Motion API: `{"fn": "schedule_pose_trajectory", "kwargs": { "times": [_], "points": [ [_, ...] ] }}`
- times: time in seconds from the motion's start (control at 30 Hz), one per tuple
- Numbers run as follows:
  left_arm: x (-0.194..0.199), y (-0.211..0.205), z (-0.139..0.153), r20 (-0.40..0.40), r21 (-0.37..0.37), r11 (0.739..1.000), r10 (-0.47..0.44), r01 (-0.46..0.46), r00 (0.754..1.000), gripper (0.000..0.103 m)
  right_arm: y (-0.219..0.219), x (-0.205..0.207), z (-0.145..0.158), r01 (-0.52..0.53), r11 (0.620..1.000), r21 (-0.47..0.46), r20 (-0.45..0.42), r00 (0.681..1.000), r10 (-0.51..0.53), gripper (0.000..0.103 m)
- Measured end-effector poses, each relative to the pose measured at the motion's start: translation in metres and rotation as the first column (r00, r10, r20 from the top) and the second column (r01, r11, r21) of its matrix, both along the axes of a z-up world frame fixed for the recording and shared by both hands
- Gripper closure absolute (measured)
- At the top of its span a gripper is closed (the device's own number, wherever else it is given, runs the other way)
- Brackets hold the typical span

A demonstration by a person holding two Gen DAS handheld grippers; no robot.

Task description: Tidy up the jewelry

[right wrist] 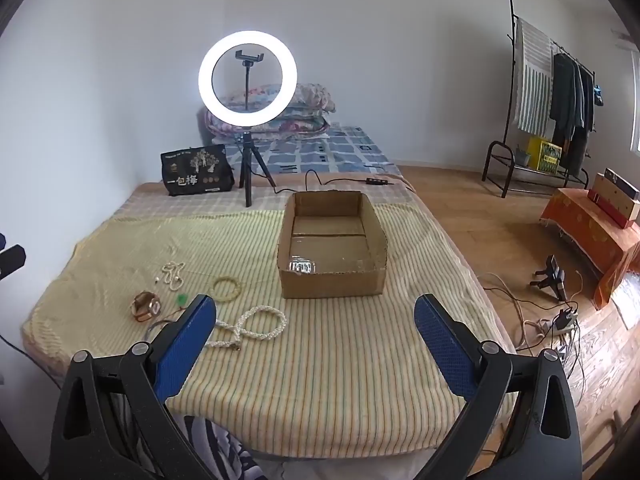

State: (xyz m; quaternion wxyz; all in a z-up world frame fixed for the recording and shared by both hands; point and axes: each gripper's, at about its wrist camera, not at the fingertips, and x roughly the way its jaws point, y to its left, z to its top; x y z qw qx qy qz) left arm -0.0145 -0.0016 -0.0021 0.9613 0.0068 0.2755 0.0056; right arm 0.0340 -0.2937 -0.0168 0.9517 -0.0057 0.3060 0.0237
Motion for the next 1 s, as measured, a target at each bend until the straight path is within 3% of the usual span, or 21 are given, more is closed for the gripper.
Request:
{"fn": "schedule_pose_trajectory", "kwargs": {
  "times": [0.47, 1.0],
  "points": [
    [-0.003, 0.007, -0.009, -0.005, -0.004, 1.000, 0.008, -0.008, 1.000, 0.001, 0.005, -0.007, -0.013, -0.007, 1.000, 0.008, 0.008, 1.000, 0.006, 0.004],
    [-0.003, 0.006, -0.013, 0.008, -0.005, 1.000, 0.011, -0.011, 1.000, 0.001, -0.001, -0.010, -0.007, 0.004, 1.000, 0.008, 0.031, 1.000, -0.004, 0.004]
  ]
}}
